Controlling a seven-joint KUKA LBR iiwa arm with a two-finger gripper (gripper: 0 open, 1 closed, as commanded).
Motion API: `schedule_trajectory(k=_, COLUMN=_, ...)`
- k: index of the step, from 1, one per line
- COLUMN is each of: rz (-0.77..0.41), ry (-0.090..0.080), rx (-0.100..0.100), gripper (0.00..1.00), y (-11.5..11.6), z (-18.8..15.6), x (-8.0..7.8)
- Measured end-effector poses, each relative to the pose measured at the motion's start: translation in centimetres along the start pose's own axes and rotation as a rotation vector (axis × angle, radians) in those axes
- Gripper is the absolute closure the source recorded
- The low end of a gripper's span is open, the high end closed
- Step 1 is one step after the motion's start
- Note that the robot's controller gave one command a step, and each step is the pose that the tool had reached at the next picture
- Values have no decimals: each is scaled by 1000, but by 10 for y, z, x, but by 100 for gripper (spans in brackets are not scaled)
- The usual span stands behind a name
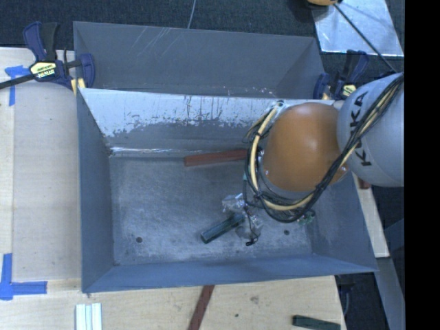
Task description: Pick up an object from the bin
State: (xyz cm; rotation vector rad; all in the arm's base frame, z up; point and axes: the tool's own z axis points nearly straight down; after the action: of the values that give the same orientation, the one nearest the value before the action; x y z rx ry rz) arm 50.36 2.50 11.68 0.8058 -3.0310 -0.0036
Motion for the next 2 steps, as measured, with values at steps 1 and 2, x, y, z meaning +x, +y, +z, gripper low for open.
schedule_trajectory(k=1, rz=10, ry=-7, rx=4, gripper=100, y=-1, z=-60, x=-26)
schedule_trajectory(k=2, rz=13, ry=-12, rx=6, gripper=100, y=-3, z=-51, x=-20)
